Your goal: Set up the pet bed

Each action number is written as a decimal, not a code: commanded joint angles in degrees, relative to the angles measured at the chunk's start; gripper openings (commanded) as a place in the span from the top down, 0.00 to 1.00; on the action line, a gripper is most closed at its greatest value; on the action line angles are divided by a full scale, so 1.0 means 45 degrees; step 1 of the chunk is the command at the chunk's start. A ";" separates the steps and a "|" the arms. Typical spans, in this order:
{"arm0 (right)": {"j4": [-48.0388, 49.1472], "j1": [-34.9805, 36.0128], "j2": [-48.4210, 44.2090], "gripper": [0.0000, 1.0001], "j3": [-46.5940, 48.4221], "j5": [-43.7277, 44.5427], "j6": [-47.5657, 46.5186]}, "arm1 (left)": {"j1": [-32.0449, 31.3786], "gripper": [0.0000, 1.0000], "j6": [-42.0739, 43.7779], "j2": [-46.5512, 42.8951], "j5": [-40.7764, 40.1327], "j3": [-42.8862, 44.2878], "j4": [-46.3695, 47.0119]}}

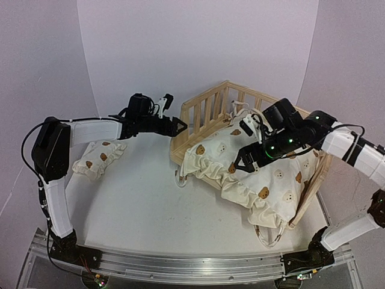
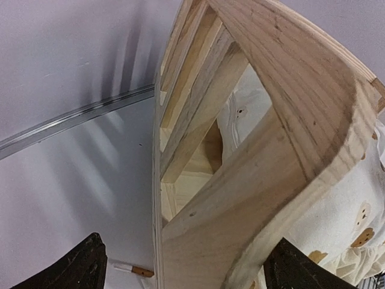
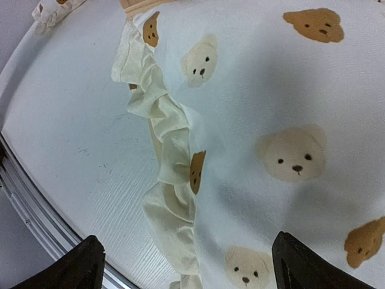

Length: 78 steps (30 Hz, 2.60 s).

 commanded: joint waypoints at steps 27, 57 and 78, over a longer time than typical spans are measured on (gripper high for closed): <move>-0.2269 -0.0027 -0.3380 0.02 0.2458 0.6991 0.0149 | 0.2349 0.15 0.1422 -0.0095 -0.5262 0.3783 -0.3993; -0.1024 -0.7791 -0.1895 0.49 0.1136 -0.0617 0.1057 | -0.3133 0.01 -0.1905 -0.7182 -0.0870 -0.2943 -0.2606; -0.0958 0.2700 -0.0205 0.56 0.1587 -0.1038 0.2749 | -0.3185 0.01 -0.1617 -0.6481 -0.1024 -0.2105 -0.2794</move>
